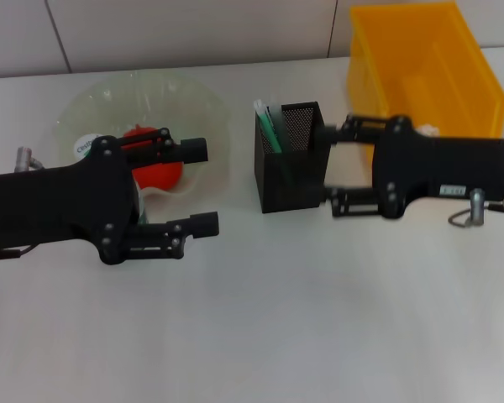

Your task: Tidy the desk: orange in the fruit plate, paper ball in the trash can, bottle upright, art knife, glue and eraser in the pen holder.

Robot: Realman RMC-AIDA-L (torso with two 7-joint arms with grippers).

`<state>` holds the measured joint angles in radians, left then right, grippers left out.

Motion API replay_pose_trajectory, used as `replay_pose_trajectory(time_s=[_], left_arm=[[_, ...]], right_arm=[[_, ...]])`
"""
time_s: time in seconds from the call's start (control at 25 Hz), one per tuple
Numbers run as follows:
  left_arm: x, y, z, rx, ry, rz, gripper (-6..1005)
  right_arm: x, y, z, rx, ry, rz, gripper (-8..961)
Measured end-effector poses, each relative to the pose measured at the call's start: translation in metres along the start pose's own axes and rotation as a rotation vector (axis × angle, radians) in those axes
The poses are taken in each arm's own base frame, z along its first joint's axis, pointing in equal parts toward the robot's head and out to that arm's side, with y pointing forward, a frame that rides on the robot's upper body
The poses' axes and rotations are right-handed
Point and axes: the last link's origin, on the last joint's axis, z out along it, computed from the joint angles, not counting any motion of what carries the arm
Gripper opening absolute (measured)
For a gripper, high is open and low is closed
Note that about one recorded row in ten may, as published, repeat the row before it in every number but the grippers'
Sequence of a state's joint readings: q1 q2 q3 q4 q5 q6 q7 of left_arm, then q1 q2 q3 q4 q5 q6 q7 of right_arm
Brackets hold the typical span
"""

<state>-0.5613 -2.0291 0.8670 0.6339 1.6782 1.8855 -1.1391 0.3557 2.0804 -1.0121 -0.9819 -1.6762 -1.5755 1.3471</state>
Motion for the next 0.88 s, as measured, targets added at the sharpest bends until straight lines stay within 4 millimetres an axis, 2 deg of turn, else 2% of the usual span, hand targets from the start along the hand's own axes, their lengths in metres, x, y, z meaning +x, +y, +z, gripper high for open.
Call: replay_pose_trajectory(time_s=[0.08, 0.28, 0.44, 0.88], left_arm=[[-0.001, 0.001, -0.001, -0.001, -0.002, -0.001, 788], [-0.005, 0.004, -0.004, 0.005, -0.007, -0.007, 785], [-0.012, 0.008, -0.007, 0.015, -0.026, -0.025, 786], [-0.027, 0.017, -0.016, 0.018, -0.097, -0.063, 786]], right_arm=[[-0.001, 0.013, 0.004, -0.054, 0.086, 0.010, 768], [-0.007, 0.027, 0.011, -0.115, 0.211, 0.023, 768], [-0.011, 0.031, 0.015, -0.130, 0.268, 0.024, 768], [-0.030, 0.032, 0.021, -0.149, 0.213, -0.014, 768]])
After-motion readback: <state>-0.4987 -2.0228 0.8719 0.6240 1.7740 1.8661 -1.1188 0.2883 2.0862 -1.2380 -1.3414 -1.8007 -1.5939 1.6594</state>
